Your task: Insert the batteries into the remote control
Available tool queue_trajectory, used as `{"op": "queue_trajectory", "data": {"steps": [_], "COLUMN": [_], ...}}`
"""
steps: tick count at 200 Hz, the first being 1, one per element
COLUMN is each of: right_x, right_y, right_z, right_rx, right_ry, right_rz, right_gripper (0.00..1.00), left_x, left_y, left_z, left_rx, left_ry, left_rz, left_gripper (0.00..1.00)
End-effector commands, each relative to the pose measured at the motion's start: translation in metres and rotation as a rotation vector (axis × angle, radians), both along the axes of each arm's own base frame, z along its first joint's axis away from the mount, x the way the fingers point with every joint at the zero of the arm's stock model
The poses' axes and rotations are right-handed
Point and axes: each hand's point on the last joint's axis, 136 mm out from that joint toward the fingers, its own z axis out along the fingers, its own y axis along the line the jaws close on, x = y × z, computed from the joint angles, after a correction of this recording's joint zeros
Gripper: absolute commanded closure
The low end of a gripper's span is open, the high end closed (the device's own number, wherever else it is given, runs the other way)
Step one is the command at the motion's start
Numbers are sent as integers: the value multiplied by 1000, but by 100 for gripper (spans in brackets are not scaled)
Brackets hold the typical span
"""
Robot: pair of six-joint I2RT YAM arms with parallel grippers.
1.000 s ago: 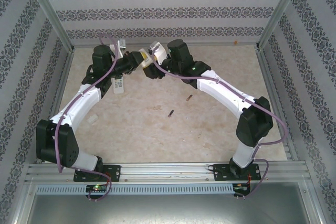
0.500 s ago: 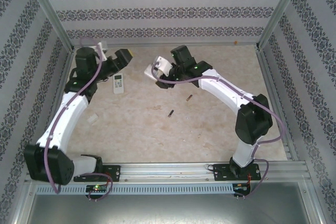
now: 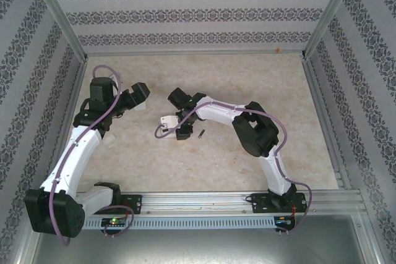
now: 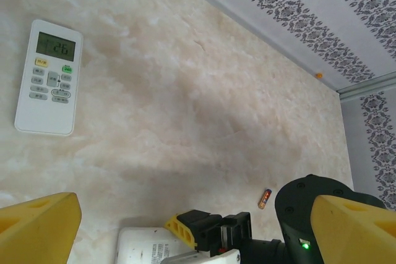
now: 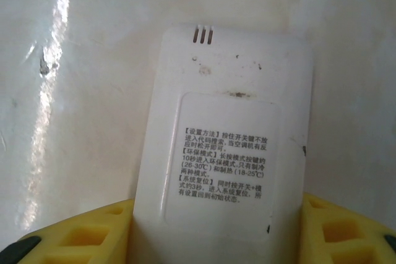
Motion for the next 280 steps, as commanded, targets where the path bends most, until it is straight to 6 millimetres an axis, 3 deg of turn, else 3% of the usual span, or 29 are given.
{"op": "queue_trajectory", "data": {"steps": [1,38,64,76,90,104,125,148,171,188,216,280], "right_x": [0,-5,9,23,40,47,26,-3,-18,-18,-13,-12], "right_y": [-4,-2,-2,-6,-22,-48,-94,-112,-110,-100,-95,-103], "right_z": [-2,10,57,86,118,129,105,69,39,26,4,-13], "right_rx": [-19,-5,65,141,245,323,294,206,99,48,1,-54], "right_ry": [-33,-6,-30,-32,45,219,513,688,769,783,786,685], "right_rz": [8,-78,-234,-408,-725,-1129,-1672,-1906,-1958,-1949,-1996,-2049], "right_gripper": [49,33,29,28,28,33,42,49,49,45,48,68], "left_x": [-7,-6,-4,-5,-7,-11,-15,-17,-19,-21,-23,-30], "left_y": [6,-6,-10,-13,-15,-17,-16,-18,-21,-20,-21,-19], "left_z": [-7,-19,-30,-34,-38,-42,-45,-47,-53,-55,-57,-59], "left_rx": [14,-9,13,15,11,11,27,40,51,80,84,96], "left_ry": [28,35,62,73,88,99,112,124,149,168,182,186], "left_rz": [21,-48,-90,-114,-129,-145,-158,-181,-225,-242,-259,-258], "left_gripper": [4,4,3,3,3,3,3,3,3,3,2,1]}}
